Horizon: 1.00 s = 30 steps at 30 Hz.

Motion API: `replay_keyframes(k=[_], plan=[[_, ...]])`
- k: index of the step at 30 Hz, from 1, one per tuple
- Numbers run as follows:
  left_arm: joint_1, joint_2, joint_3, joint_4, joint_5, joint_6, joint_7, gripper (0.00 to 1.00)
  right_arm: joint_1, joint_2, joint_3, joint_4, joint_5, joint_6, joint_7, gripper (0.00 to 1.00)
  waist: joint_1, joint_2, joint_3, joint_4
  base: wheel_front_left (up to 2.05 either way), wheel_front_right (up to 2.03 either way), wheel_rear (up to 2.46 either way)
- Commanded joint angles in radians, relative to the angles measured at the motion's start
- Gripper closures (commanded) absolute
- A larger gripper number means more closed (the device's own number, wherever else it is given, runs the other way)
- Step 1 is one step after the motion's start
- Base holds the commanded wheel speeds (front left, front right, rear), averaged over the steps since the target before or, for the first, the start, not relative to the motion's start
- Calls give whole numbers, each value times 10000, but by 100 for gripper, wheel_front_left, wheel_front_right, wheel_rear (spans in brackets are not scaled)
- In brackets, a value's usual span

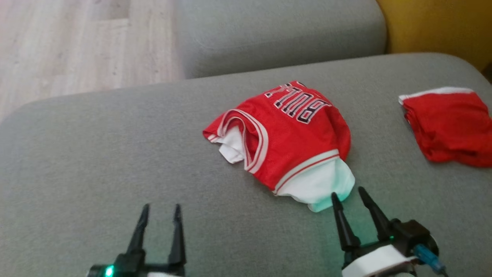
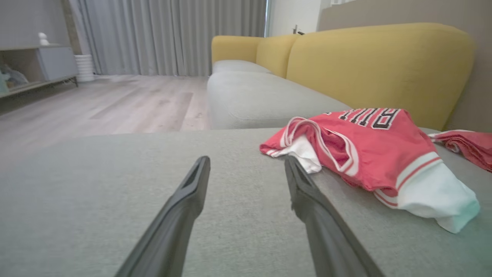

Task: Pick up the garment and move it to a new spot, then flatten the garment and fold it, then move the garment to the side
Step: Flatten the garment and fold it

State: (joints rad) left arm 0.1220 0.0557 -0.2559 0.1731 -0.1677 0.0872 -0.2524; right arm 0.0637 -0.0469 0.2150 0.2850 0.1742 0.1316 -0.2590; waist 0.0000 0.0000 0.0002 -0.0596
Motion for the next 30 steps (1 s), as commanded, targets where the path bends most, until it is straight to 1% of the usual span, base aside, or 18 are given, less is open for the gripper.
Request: replay_keyframes(k=[1,4,8,11,14,15,21,24,28,29,30], plan=[[-745,-54,122,-128,-85,-101,-93,0,-600,-54,336,-278,-68,-9,-28,0,0,0,273,-265,0,0,0],[-1423,-54,-338,453,-181,-373,-93,0,-800,-123,522,-326,-112,-9,-28,0,0,0,743,-525,0,0,0],[-2507,-54,-1006,1406,-574,-618,-93,0,-1107,-154,670,-312,-136,-9,-28,0,0,0,1291,-857,0,0,0],[-3282,-54,-1482,2212,-1015,-711,-93,0,-1303,-147,779,-313,-131,-9,-28,0,0,0,1627,-1142,0,0,0],[-4001,-54,-1913,3113,-1430,-711,-93,0,-1480,-131,848,-338,-114,-9,-28,0,0,0,1923,-1420,0,0,0],[-4001,-54,-1913,3113,-1430,-711,-93,0,-1480,-131,848,-338,-114,-9,-28,0,0,0,1923,-1420,0,0,0],[-5085,-55,-2538,4470,-2547,-945,-93,0,-1736,-87,857,-341,-73,-9,-28,0,0,0,2396,-1871,0,0,0],[-5473,-55,-2678,4738,-2757,-1007,-93,0,-1827,-69,896,-347,-70,-9,-28,0,0,0,2566,-2060,0,0,0],[-5754,-55,-2767,4877,-2747,-1198,-93,0,-1959,-50,935,-347,-32,-9,-28,0,0,0,2675,-2350,0,0,0],[-5765,-55,-2800,4864,-2764,-1261,-93,24,-1966,-47,921,-348,-21,-9,-28,0,0,0,2674,-2403,0,0,0],[-5760,-55,-2842,4849,-2800,-1330,-93,54,-1969,-44,913,-347,-10,-9,-28,0,0,0,2663,-2464,0,0,0]])
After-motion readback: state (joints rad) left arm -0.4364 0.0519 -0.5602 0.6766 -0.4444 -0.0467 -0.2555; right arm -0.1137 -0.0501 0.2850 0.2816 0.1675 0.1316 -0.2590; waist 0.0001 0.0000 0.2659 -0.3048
